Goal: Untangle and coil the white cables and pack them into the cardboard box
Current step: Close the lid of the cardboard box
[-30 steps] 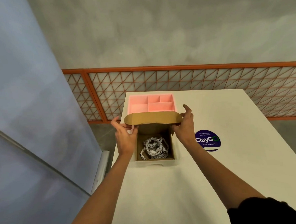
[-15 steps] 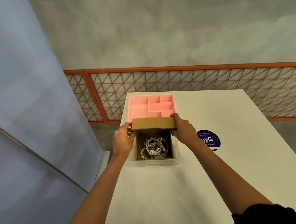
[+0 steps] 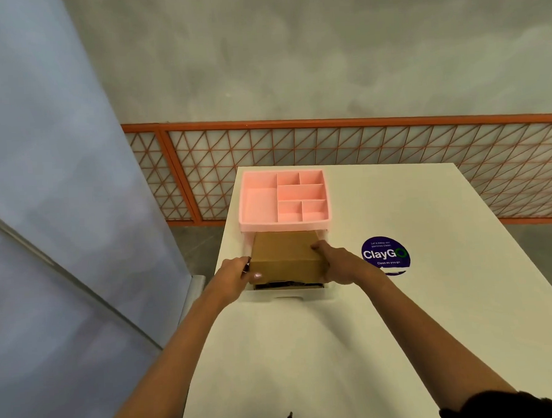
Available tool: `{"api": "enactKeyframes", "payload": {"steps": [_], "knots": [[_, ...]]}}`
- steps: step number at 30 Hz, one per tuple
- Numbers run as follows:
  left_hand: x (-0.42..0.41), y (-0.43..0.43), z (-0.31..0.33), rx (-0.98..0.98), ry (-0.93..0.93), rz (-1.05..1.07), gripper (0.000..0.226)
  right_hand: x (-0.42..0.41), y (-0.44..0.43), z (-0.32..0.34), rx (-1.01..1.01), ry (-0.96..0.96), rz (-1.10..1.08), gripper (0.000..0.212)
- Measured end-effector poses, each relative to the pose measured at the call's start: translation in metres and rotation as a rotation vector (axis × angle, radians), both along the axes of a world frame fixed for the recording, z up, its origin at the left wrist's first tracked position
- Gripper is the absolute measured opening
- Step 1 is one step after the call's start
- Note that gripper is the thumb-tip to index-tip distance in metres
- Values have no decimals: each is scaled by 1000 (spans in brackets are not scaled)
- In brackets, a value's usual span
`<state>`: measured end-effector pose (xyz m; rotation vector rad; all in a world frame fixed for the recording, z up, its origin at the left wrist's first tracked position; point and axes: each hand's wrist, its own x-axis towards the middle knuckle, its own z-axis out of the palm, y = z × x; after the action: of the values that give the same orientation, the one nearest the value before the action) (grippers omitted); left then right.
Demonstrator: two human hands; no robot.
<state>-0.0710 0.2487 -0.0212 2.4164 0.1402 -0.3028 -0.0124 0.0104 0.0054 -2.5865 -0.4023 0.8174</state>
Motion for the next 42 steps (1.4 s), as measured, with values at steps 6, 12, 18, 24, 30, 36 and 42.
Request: {"api": "enactKeyframes", "payload": {"steps": [6, 12, 18, 24, 30, 36, 42], "knots": [[-14, -5, -28, 212, -128, 6, 32, -10, 2, -24, -43, -168, -10, 63], [-19, -10, -48, 325, -187, -5, 39, -15, -1, -44, -53, -254, -18, 57], [-18, -10, -53, 388, -251, -2, 41, -13, -2, -51, -50, -281, -5, 56], [-15, -9, -51, 348, -180, 5, 40, -7, -3, -50, 3, -183, -26, 60], [-12, -6, -46, 159, -99, 29, 52, 12, -10, -47, 43, -88, -80, 41], [-5, -1, -47, 88, -5, 61, 44, 13, -9, -63, 71, -91, -191, 41], [3, -8, -50, 186, 25, 172, 24, 4, -6, -85, -4, -187, -227, 42]]}}
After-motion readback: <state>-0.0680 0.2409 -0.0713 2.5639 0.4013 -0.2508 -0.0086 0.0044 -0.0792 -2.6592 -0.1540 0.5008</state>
